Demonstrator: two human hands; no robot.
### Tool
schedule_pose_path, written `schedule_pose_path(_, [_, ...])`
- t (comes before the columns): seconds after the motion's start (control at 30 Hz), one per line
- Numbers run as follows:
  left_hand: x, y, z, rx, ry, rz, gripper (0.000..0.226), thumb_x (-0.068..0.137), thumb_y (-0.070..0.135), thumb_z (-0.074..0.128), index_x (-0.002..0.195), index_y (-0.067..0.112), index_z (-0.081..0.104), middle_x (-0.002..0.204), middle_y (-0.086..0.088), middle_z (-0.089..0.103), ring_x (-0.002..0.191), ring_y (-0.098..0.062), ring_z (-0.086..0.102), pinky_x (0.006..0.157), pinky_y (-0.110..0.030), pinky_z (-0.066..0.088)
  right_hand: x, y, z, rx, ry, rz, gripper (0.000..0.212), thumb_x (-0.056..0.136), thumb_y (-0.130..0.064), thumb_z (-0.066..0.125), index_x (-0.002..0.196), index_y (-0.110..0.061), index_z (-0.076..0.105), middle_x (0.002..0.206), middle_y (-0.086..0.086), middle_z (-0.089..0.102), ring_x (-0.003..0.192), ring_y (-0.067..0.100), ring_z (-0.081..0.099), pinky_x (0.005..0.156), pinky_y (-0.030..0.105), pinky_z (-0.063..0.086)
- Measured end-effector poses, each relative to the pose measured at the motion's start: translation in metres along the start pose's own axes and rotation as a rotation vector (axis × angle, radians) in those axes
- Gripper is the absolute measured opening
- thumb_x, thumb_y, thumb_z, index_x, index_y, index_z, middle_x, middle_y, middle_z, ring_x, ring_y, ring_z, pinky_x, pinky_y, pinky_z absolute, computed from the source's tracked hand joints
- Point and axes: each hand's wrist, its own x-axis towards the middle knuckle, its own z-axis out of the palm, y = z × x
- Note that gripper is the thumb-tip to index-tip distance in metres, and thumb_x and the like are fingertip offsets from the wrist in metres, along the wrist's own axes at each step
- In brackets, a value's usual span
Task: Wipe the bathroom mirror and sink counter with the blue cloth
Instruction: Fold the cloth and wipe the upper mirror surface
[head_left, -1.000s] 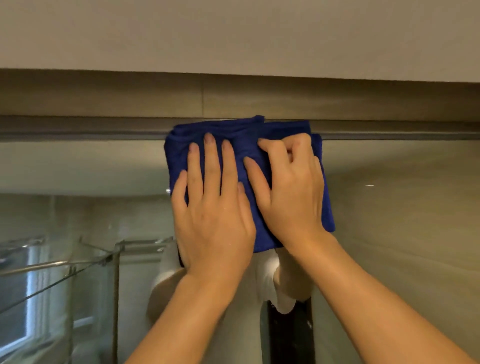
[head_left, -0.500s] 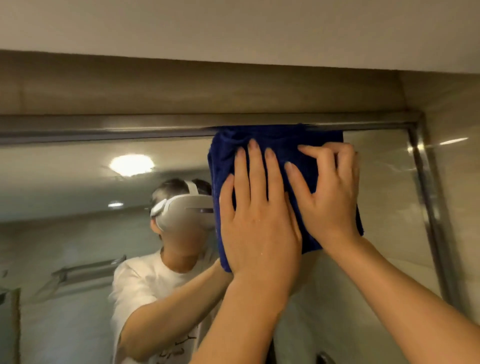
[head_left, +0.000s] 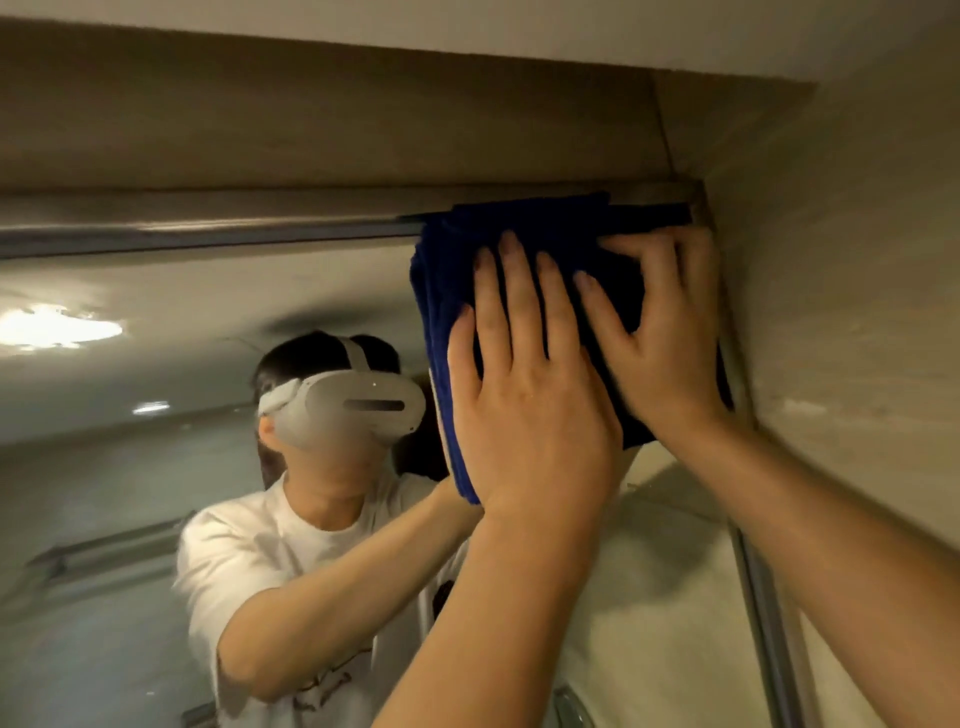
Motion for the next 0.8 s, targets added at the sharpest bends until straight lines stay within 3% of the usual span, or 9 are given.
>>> schedule_pose_path(0.1, [0.005,0.018,0.01,-0.005,-0.032,0.005,0.064,0.098,0.031,0.024,0.157,0.009,0.015,0.166,-0.012,0.005,0.153,-0.026,0.002,0.121,-0.041,0.008,0.003,0.019,-0.006,-0.006,0.003,0.024,0.037,0.094,-0.038,0.056,0.111,-0.006,0.062,0.109,0.018,0.056,0.103,0.025,0.05,0.088,0.024,0.037])
schedule_pose_path(0.2, [0.005,0.022,0.014,0.002,-0.034,0.012,0.063,0.099,0.031,0.025,0.157,0.009,0.017,0.166,-0.012,0.006,0.153,-0.026,0.003,0.122,-0.04,0.009,0.002,0.025,-0.007,-0.013,0.021,0.024,0.034,0.095,-0.035,0.055,0.11,-0.005,0.062,0.109,0.02,0.055,0.103,0.029,0.051,0.088,0.032,0.041])
schedule_pose_path(0.5, [0.0,-0.018,-0.01,0.082,-0.018,0.074,0.061,0.101,0.033,0.033,0.156,0.009,0.021,0.165,-0.013,0.011,0.153,-0.027,0.006,0.123,-0.039,0.011,-0.007,-0.023,0.006,-0.117,0.055,0.054,0.027,0.096,-0.032,0.055,0.107,-0.009,0.063,0.109,0.019,0.055,0.098,0.034,0.053,0.082,0.046,0.044])
schedule_pose_path(0.67, [-0.013,-0.052,-0.029,0.193,0.049,0.008,0.059,0.102,0.032,0.035,0.155,0.009,0.026,0.163,-0.014,0.018,0.152,-0.028,0.013,0.12,-0.039,0.014,-0.011,-0.06,0.017,-0.054,0.021,-0.026,0.026,0.095,-0.033,0.056,0.106,-0.011,0.066,0.106,0.016,0.057,0.095,0.032,0.054,0.077,0.042,0.044])
schedule_pose_path(0.8, [-0.015,-0.032,-0.021,0.197,0.075,-0.082,0.058,0.102,0.031,0.034,0.154,0.007,0.028,0.163,-0.015,0.02,0.152,-0.03,0.016,0.12,-0.042,0.017,-0.01,-0.048,0.01,0.046,0.005,-0.033,0.028,0.094,-0.029,0.055,0.109,-0.008,0.065,0.105,0.016,0.057,0.095,0.03,0.054,0.078,0.039,0.045])
